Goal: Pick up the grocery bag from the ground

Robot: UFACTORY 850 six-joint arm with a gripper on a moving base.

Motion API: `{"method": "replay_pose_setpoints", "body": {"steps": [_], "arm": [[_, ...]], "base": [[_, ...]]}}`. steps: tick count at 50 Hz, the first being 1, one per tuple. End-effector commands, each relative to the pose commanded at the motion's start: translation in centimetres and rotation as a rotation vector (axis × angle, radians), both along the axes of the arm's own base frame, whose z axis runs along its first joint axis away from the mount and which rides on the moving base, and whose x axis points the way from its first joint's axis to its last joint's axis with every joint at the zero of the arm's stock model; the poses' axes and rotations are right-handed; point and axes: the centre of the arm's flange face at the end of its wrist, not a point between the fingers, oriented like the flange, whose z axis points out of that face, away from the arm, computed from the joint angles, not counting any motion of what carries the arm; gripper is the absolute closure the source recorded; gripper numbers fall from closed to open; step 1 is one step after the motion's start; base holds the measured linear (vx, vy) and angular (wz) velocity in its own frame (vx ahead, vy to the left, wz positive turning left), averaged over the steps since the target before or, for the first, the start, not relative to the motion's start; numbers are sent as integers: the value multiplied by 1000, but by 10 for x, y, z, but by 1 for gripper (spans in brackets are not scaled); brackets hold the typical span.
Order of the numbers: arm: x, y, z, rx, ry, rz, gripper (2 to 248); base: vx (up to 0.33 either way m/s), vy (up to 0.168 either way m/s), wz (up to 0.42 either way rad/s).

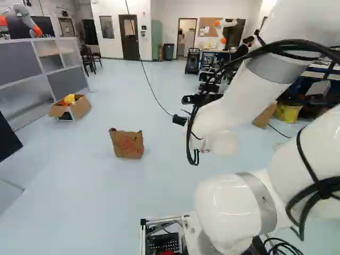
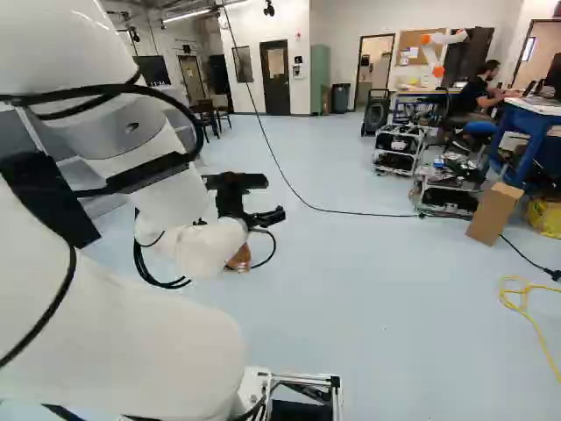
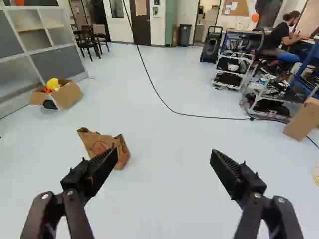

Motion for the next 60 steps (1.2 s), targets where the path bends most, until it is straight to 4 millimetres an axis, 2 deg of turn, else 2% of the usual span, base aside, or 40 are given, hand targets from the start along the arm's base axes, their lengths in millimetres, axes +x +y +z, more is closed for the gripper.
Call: {"method": "replay_pose_setpoints", "body": {"steps": [60], "arm": [[0, 0, 0, 0, 0, 0, 3]], "base": [[0, 0, 0]]}}
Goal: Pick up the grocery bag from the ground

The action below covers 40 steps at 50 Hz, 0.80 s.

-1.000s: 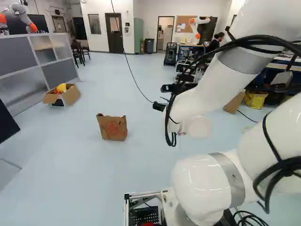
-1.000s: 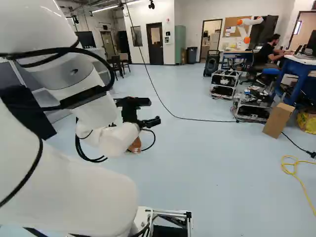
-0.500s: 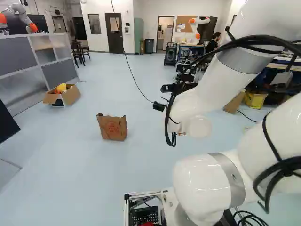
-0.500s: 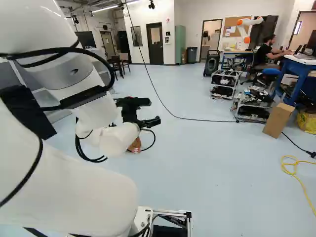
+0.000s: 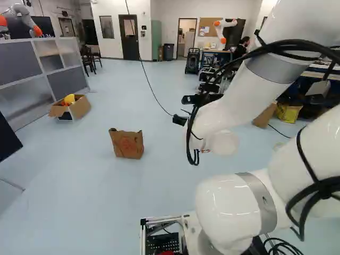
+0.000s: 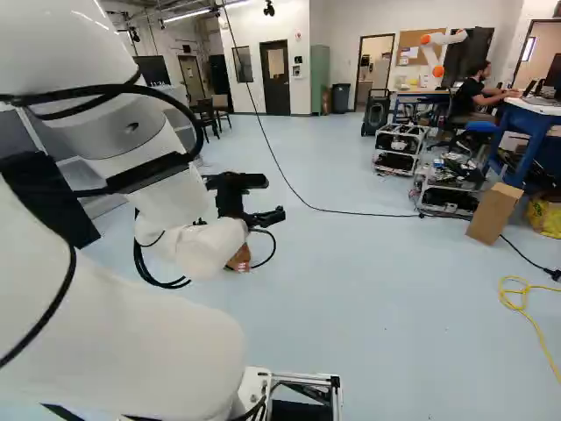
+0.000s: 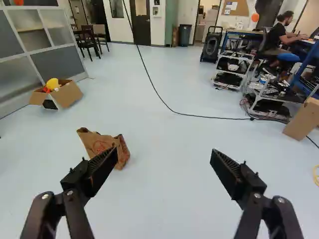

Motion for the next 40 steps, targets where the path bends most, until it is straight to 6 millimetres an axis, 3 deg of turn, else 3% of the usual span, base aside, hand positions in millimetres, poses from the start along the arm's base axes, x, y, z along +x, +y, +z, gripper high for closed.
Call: {"method": "replay_pose_setpoints", "body": {"steps": [40], "arm": [[0, 0, 0, 0, 0, 0, 3]], "base": [[0, 0, 0]]}}
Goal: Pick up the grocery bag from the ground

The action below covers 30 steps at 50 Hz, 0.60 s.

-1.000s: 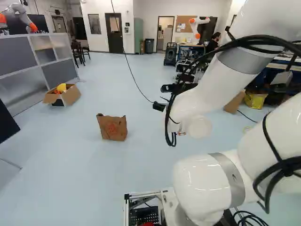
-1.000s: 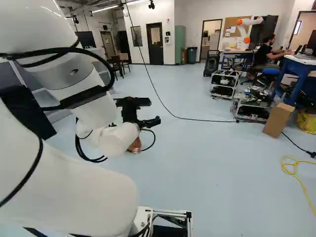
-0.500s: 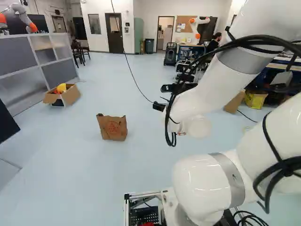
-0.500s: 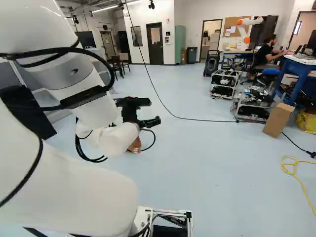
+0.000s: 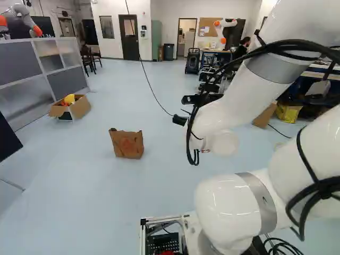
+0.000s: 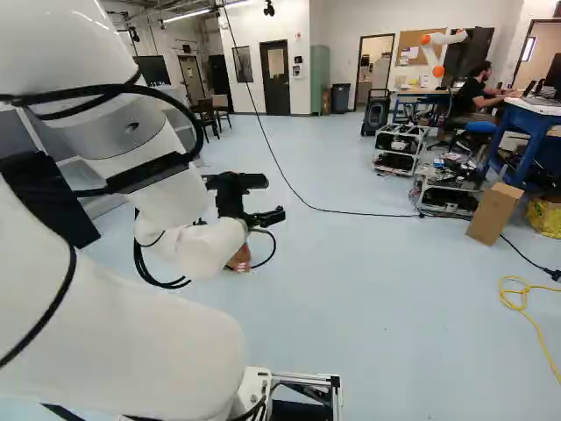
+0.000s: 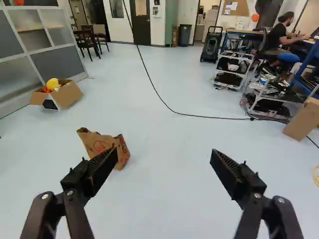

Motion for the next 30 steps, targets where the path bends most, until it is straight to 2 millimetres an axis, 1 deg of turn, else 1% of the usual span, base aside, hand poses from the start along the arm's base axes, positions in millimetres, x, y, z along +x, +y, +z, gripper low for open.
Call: {"method": "replay_pose_setpoints", "body": {"steps": [20, 30], "arm": [[0, 0, 0, 0, 0, 0, 3], [0, 0, 0, 0, 0, 0, 3]], "base": [[0, 0, 0], [22, 2, -40]]}}
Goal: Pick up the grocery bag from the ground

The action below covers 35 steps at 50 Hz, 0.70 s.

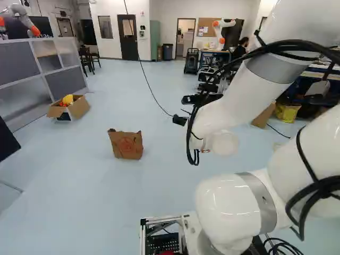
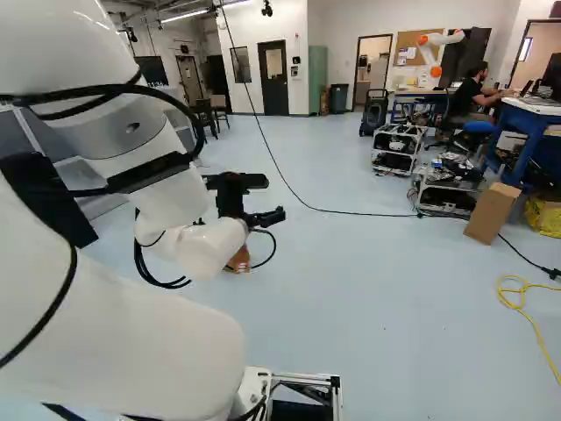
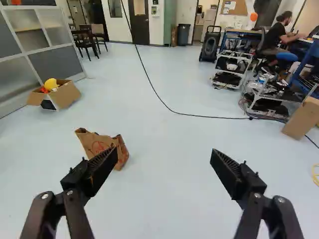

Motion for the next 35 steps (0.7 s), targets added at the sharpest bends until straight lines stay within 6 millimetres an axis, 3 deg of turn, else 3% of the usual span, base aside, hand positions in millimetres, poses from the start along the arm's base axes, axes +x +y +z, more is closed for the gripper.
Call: {"method": "replay_pose_setpoints", "body": {"steps": [24, 35], "arm": [[0, 0, 0, 0, 0, 0, 3], [0, 0, 0, 0, 0, 0, 3]], "base": [[101, 102, 185], [148, 52, 193]]}}
